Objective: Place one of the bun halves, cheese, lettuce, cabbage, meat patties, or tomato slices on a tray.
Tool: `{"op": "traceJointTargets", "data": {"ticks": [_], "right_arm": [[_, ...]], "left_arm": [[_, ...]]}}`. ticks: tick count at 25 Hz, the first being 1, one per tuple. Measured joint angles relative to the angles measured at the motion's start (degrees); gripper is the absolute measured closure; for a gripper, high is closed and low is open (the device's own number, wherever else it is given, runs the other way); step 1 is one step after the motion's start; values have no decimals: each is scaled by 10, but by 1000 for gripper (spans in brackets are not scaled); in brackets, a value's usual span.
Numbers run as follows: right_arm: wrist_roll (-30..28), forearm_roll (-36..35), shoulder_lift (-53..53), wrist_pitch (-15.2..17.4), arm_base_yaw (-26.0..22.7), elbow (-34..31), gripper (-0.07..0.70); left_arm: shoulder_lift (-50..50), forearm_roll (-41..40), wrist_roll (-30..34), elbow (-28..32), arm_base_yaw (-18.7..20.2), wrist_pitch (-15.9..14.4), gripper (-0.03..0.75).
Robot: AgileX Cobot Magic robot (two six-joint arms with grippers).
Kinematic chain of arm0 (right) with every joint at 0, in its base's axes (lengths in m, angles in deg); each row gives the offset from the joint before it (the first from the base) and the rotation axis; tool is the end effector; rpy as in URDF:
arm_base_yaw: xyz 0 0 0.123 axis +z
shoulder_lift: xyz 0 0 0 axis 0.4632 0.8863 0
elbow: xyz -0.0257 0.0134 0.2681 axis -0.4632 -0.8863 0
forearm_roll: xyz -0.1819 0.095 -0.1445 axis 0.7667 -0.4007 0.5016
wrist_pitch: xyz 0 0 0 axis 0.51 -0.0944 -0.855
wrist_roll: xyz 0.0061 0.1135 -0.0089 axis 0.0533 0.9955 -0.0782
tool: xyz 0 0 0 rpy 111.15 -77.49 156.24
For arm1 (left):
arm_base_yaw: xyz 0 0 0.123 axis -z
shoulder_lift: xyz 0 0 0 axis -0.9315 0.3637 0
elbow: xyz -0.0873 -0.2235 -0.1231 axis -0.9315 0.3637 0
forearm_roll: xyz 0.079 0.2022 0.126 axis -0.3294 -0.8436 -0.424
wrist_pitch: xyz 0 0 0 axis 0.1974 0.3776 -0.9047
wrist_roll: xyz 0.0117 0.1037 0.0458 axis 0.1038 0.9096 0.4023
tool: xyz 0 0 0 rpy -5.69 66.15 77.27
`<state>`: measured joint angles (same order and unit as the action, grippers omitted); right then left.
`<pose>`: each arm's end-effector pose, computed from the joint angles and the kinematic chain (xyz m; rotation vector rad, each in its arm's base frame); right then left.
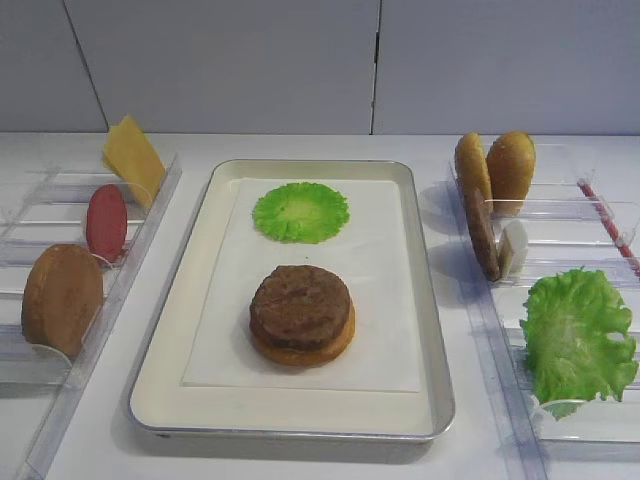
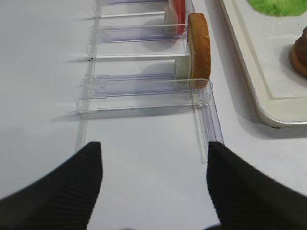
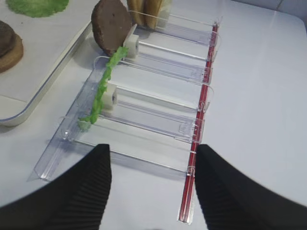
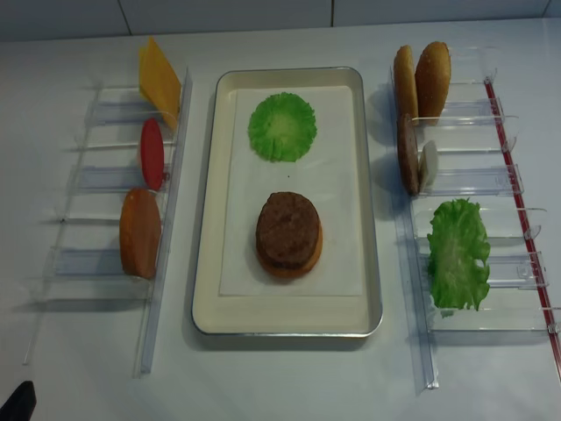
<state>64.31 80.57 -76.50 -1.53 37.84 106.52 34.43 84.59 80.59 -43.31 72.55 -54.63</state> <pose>0.0260 0.0058 0.2522 -0.3097 2.1060 0.0534 0.0219 0.0035 0.2510 0.0085 2.1669 -0.0116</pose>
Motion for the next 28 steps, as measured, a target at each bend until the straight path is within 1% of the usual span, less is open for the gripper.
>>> {"op": "traceJointTargets", "data": {"ticks": [3,7,10,25,28], "right_arm": [[5,3,0,0,0,0,234],[5,3,0,0,0,0,155],[5,3,0,-1,0,0,126],[5,3,0,-1,0,0,120],[5,1,0,-1,-16,0,130]], "left_arm": [[0,0,0,0,0,0,247],[0,0,0,0,0,0,247],[0,0,0,0,0,0,247],[0,0,0,0,0,0,247],[0,0,0,0,0,0,247]]}}
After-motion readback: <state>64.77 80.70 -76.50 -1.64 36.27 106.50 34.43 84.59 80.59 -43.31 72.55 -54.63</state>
